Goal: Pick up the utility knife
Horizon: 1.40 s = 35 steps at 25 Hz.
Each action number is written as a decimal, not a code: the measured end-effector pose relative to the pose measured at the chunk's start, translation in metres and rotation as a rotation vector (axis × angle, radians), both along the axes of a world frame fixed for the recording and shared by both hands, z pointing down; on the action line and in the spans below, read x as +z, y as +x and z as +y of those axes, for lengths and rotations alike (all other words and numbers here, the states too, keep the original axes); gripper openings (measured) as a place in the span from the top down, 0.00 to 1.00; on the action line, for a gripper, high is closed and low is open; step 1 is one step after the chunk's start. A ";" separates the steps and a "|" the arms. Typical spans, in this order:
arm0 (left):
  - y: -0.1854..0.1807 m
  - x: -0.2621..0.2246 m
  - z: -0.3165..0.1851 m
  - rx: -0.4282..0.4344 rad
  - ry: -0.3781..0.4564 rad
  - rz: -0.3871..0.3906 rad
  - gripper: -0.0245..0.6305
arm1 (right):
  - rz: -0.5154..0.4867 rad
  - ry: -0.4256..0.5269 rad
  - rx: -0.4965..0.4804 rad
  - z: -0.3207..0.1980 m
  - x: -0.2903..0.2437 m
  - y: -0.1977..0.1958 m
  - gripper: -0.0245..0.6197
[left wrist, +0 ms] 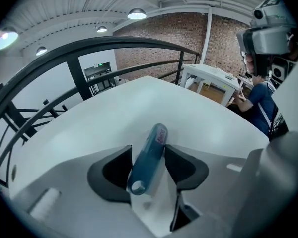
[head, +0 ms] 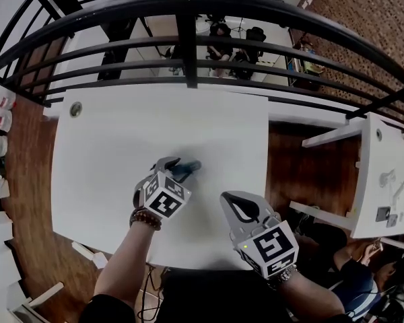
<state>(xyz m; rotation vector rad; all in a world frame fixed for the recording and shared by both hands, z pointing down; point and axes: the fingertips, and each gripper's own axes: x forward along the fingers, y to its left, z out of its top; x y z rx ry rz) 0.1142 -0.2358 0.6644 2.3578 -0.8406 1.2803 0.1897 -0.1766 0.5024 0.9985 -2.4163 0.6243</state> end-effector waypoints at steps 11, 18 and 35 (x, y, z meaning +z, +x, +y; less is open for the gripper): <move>0.013 -0.005 0.008 0.033 0.002 -0.008 0.74 | -0.012 0.010 -0.017 -0.008 -0.004 -0.005 0.97; 0.015 -0.030 0.012 0.005 0.040 0.014 0.74 | -0.007 0.037 -0.035 -0.004 -0.019 -0.004 0.97; 0.037 -0.157 0.111 -0.085 0.275 0.013 0.74 | -0.083 0.237 -0.121 0.094 -0.096 0.003 0.97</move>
